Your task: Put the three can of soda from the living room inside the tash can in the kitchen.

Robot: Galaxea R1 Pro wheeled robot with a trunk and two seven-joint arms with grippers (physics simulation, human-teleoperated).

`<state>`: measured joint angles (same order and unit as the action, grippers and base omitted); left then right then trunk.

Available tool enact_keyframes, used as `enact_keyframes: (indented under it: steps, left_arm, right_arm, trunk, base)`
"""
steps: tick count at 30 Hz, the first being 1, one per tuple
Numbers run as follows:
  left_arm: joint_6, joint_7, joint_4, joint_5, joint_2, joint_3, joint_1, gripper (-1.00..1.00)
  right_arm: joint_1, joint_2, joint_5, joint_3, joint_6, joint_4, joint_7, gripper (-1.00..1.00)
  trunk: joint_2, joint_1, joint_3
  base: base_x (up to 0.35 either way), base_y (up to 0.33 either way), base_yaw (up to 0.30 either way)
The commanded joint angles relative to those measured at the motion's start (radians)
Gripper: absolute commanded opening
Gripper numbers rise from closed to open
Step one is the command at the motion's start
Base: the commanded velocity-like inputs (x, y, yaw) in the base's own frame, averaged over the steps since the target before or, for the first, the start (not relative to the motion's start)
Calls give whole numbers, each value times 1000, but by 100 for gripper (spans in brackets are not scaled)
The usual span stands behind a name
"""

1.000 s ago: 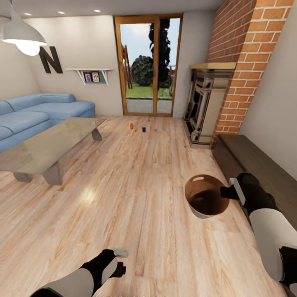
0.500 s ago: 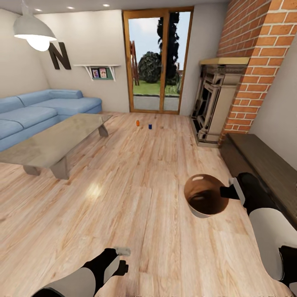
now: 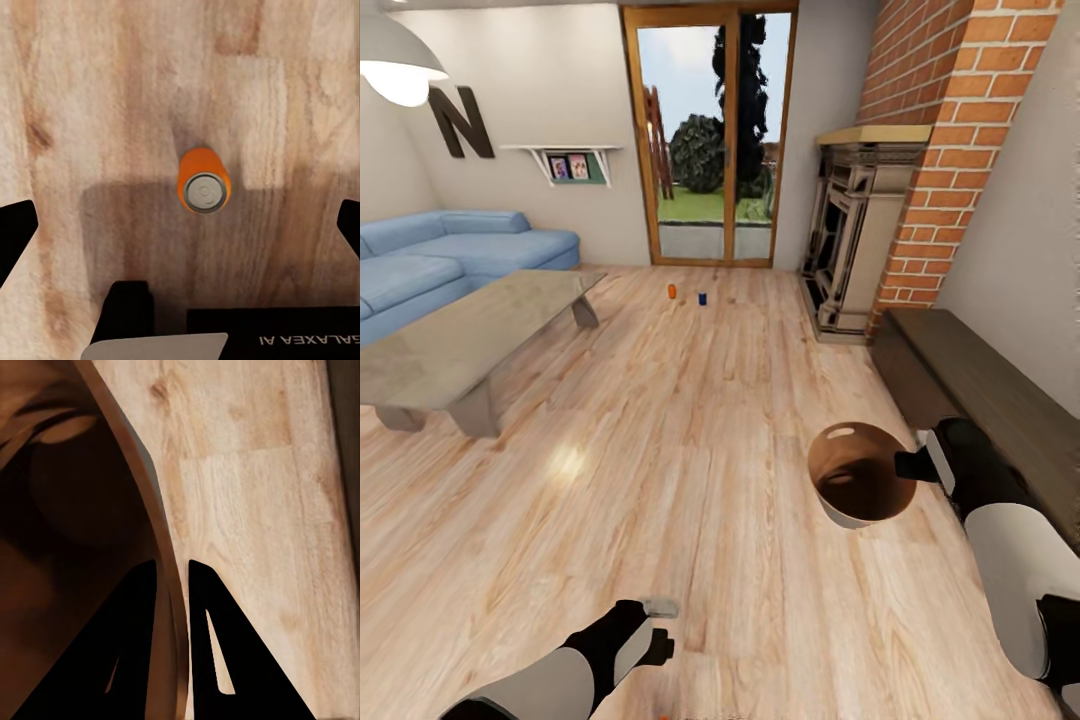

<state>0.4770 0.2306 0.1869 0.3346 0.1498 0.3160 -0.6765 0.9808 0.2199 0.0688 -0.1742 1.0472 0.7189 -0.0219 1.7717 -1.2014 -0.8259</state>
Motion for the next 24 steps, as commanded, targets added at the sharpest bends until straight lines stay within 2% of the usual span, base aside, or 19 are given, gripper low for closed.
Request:
enact_keyframes:
  steps: [1, 8, 17, 24]
  left_arm:
    - [0, 0, 0, 0, 0, 0, 0, 100]
    - [0, -1, 0, 0, 1, 0, 0, 100]
    - [1, -1, 0, 0, 1, 0, 0, 100]
    - [2, -7, 0, 0, 1, 0, 0, 100]
  right_arm:
    - [1, 0, -14, -1, 0, 1, -4, -100]
    - [1, -4, -14, -1, 0, 1, -4, -100]
    - [1, -5, -14, 1, 0, 1, -4, -100]
    - [1, -5, -14, 29, 0, 1, -4, -100]
  trunk:
    - [7, -4, -4]
    - [56, -31, -36]
    - [119, -65, -78]
    - [168, -92, -111]
  base:
    - [0, 0, -171]
    - [0, 0, -155]
    - [0, 0, -24]
    - [0, 0, -1]
